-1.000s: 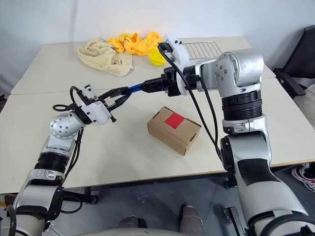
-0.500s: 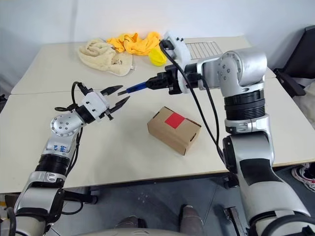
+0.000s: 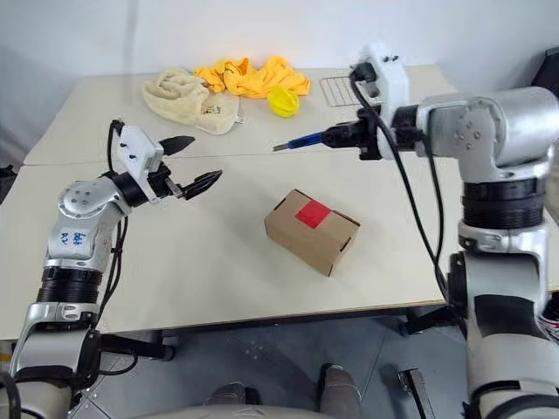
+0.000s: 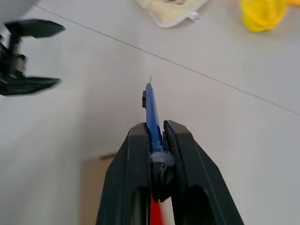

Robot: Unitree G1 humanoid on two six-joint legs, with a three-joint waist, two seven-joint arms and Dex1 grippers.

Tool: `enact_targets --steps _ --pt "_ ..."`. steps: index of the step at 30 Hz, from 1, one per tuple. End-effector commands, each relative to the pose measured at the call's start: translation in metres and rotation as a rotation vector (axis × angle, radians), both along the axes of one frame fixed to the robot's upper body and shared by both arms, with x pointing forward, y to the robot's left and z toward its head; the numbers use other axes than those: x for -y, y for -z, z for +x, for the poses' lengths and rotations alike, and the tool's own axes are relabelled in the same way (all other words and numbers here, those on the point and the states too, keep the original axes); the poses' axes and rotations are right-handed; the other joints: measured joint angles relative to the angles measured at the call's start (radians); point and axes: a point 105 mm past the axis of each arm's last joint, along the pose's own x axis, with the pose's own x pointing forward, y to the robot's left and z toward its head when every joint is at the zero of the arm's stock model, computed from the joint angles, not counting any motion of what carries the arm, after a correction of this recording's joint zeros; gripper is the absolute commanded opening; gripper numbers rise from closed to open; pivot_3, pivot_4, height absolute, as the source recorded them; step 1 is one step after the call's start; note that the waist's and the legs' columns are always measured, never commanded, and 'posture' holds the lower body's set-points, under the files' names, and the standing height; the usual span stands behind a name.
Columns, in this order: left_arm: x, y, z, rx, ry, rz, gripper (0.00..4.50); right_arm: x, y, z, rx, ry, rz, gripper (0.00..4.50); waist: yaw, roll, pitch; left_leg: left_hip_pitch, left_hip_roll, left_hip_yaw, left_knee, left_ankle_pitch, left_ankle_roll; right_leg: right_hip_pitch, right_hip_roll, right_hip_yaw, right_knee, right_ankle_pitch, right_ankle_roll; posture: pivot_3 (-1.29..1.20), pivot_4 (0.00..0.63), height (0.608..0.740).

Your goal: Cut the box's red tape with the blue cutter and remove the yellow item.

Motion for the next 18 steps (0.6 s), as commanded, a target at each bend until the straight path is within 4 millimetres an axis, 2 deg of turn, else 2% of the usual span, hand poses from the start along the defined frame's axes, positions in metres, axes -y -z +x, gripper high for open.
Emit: enact_targets --steps 1,3,6,9,13,14,18 --pt "0.031 -0.004 -0.014 -0.132 0.180 -0.031 3.89 0.016 -0.013 -0.017 0.102 0.023 -0.056 0.15 0.007 0.000 0.000 0.000 0.000 0.000 0.000 0.000 0.000 0.000 0.000 0.000 0.000 0.000 0.000 0.00 0.150 0.740" --pt "0.044 0.001 -0.018 -0.205 0.246 -0.010 3.30 0.023 -0.011 -0.023 0.115 0.037 -0.087 0.15 0.011 0.000 0.000 0.000 0.000 0.000 0.000 0.000 0.000 0.000 0.000 0.000 0.000 0.000 0.000 0.00 0.150 0.740" --pt "0.047 0.002 -0.020 -0.243 0.267 0.011 2.37 0.023 -0.011 -0.026 0.125 0.040 -0.100 0.15 0.006 0.000 0.000 0.001 0.000 0.001 0.000 0.000 0.000 0.000 0.000 0.001 0.000 0.000 0.000 0.00 0.150 0.740" --pt "0.076 0.008 -0.020 -0.365 0.369 0.081 1.42 0.036 -0.011 -0.033 0.143 0.078 -0.136 0.15 0.019 -0.001 0.001 0.001 0.000 0.001 0.000 0.000 0.000 0.000 0.001 0.001 0.000 0.000 0.000 0.00 0.150 0.740" --pt "0.111 0.011 -0.021 -0.463 0.476 0.203 0.17 0.040 -0.006 -0.041 0.140 0.089 -0.173 0.15 0.043 -0.001 0.001 0.000 -0.001 0.001 0.002 0.000 0.000 0.001 0.000 0.002 -0.002 0.000 0.000 0.00 0.150 0.740" --pt "0.116 0.010 -0.021 -0.472 0.495 0.205 0.00 0.040 -0.004 -0.043 0.139 0.089 -0.186 0.15 0.043 -0.001 0.001 0.000 -0.001 0.001 0.002 0.000 0.000 0.001 0.000 0.002 -0.002 0.000 0.000 0.00 0.150 0.740" --pt "0.124 0.014 -0.021 -0.526 0.523 0.243 0.00 0.035 0.007 -0.049 0.125 0.067 -0.242 0.15 0.036 -0.001 0.001 0.000 -0.001 0.001 0.000 0.000 0.000 0.000 0.001 0.002 -0.002 0.000 0.000 0.00 0.150 0.740"
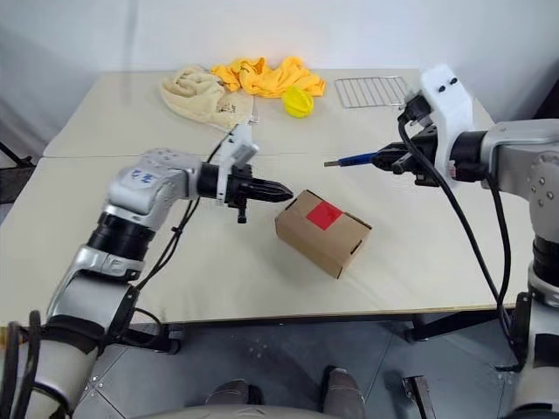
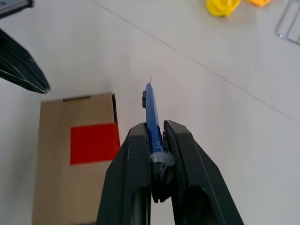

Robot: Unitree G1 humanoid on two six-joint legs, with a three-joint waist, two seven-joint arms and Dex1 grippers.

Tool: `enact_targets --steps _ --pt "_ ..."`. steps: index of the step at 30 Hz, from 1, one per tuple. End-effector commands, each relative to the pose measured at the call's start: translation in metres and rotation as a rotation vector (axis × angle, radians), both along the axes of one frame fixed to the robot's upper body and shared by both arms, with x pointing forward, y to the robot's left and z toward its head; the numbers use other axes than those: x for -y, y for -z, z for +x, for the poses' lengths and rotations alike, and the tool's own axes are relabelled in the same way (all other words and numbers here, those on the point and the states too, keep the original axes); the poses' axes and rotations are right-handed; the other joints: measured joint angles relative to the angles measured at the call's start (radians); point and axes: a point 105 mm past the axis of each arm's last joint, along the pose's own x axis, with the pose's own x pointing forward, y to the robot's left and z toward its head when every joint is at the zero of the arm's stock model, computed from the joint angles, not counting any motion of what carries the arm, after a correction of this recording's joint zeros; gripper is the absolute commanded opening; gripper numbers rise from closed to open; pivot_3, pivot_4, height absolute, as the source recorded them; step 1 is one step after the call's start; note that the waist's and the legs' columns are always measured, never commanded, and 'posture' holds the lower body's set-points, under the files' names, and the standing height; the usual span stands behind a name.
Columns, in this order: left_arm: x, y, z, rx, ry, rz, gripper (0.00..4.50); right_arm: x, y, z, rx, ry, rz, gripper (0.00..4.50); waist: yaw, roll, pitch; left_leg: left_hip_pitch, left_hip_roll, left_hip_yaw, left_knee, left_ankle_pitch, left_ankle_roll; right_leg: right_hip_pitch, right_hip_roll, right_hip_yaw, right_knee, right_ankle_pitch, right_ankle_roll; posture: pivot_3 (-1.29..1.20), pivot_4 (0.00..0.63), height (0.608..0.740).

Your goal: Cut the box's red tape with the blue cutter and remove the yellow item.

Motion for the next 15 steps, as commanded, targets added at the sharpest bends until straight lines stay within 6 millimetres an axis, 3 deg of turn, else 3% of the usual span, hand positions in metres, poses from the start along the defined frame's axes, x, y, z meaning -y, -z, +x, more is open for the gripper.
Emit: enact_targets --steps 1,7,15 --pt "0.004 0.002 -0.002 -0.043 0.026 0.061 0.00 -0.001 -0.006 -0.011 0.039 -0.012 -0.050 0.15 -0.004 0.000 0.000 0.000 0.000 0.000 0.000 0.000 0.000 0.000 0.000 0.000 0.000 0.000 0.000 0.00 0.150 0.740" --pt "0.007 0.026 -0.001 -0.117 -0.002 0.181 0.00 -0.005 -0.005 -0.013 0.040 -0.025 -0.065 0.15 0.004 0.000 0.000 0.000 0.000 0.000 0.001 0.000 0.000 0.000 0.000 0.001 0.000 0.000 0.000 0.00 0.150 0.740" --pt "0.011 0.034 0.001 -0.128 -0.018 0.223 0.00 -0.016 -0.006 -0.019 0.033 -0.077 -0.069 0.15 0.006 0.000 0.001 0.000 0.000 -0.001 0.001 0.000 0.000 0.000 0.000 0.001 0.001 0.000 0.000 0.00 0.150 0.740"
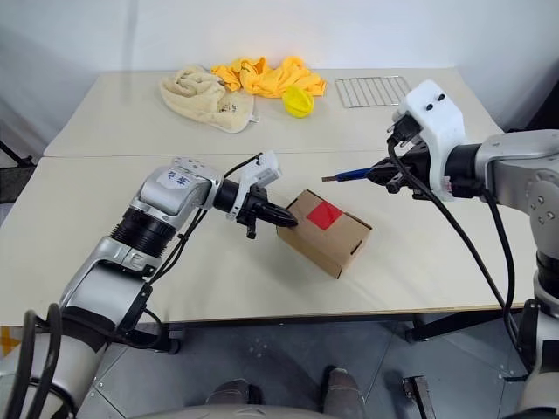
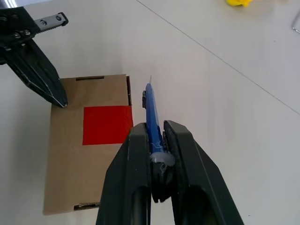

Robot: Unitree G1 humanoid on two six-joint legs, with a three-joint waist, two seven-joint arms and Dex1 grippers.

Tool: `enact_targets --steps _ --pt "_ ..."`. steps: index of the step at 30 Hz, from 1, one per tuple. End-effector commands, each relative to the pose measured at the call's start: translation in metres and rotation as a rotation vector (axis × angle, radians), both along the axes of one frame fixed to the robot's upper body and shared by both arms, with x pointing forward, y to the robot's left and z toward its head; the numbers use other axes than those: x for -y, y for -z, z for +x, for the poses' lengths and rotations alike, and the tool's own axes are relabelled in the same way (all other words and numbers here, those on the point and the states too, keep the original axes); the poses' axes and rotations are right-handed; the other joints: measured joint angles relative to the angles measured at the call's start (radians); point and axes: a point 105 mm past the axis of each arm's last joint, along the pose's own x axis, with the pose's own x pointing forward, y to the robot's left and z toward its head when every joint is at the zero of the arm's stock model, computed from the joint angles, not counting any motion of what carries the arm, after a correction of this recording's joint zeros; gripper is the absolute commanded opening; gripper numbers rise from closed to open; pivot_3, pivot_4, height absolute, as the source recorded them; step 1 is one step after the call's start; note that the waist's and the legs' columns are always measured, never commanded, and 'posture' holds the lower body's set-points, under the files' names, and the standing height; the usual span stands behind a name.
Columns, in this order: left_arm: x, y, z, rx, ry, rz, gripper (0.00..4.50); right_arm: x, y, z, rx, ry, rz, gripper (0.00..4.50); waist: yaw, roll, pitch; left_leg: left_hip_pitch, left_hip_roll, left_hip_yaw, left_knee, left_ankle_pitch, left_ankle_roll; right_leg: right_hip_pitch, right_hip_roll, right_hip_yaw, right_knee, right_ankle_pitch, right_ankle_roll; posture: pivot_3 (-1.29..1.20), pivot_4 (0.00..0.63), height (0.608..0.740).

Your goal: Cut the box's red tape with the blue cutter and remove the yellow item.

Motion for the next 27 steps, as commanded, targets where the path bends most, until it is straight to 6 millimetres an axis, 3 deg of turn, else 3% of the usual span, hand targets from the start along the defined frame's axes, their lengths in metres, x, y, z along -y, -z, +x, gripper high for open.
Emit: enact_targets --steps 1,15,27 --pt "0.004 0.000 0.000 0.017 0.008 0.035 0.00 -0.007 -0.011 -0.007 0.050 -0.037 -0.019 0.15 0.001 0.000 0.000 0.000 0.000 0.000 0.000 0.000 0.000 0.000 0.000 0.000 0.000 0.000 0.000 0.00 0.150 0.740" --pt "0.007 0.003 0.000 0.008 0.011 0.045 0.00 -0.017 -0.001 -0.005 0.012 -0.088 0.004 0.15 0.007 0.000 0.000 0.000 0.000 0.000 0.000 0.000 0.000 0.000 0.000 0.000 0.001 0.000 0.000 0.00 0.150 0.740" --pt "0.006 0.002 0.002 0.011 -0.002 0.048 0.00 -0.012 0.008 -0.001 -0.012 -0.071 -0.010 0.15 0.010 0.000 0.000 0.000 0.000 0.000 0.001 0.000 0.000 0.000 0.000 0.000 0.001 0.000 0.000 0.00 0.150 0.740"
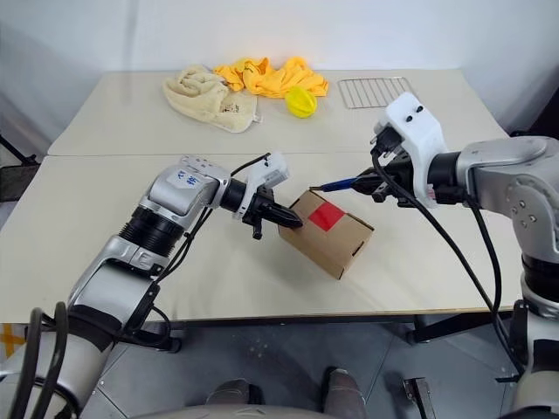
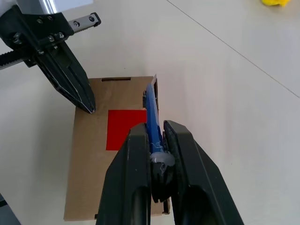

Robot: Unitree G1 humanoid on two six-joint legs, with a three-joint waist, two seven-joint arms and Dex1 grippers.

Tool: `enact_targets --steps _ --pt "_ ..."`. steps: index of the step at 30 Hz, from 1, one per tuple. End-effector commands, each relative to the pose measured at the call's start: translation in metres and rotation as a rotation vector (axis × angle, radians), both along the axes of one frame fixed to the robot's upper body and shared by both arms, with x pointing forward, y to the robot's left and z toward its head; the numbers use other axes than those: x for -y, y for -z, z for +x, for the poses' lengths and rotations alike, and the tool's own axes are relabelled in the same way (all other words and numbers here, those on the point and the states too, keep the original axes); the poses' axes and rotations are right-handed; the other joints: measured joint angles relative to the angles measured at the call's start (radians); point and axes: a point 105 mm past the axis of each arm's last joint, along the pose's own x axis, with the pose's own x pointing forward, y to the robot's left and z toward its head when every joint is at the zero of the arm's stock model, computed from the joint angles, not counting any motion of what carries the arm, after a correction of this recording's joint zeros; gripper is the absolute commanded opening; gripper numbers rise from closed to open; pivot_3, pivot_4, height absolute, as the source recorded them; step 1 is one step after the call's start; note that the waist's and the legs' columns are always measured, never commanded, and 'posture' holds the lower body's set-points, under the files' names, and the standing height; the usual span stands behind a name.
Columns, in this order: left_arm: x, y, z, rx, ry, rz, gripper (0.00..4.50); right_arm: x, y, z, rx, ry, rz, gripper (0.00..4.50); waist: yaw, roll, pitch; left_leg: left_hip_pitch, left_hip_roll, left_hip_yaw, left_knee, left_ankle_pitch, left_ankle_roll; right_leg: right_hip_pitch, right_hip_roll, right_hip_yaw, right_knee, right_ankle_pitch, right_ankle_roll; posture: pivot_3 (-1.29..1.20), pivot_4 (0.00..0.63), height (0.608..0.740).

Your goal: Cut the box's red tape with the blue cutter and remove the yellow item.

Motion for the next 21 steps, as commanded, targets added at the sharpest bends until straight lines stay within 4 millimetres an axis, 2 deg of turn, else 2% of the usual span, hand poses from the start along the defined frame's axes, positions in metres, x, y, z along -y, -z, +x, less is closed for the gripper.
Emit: enact_targets --steps 1,21 --pt "-0.002 0.002 0.002 0.002 -0.016 0.030 0.00 0.001 -0.004 -0.002 0.022 -0.009 -0.010 0.15 0.000 0.000 0.000 0.000 0.000 0.000 0.000 0.000 0.000 0.000 0.000 0.000 0.000 0.000 0.000 0.00 0.150 0.740" --pt "-0.001 0.001 0.006 -0.002 -0.036 0.024 0.00 0.013 -0.001 -0.005 -0.005 0.002 -0.066 0.15 0.006 0.000 0.000 0.000 0.000 0.000 0.001 0.000 0.000 0.000 0.000 0.000 0.000 0.000 0.000 0.00 0.150 0.740"
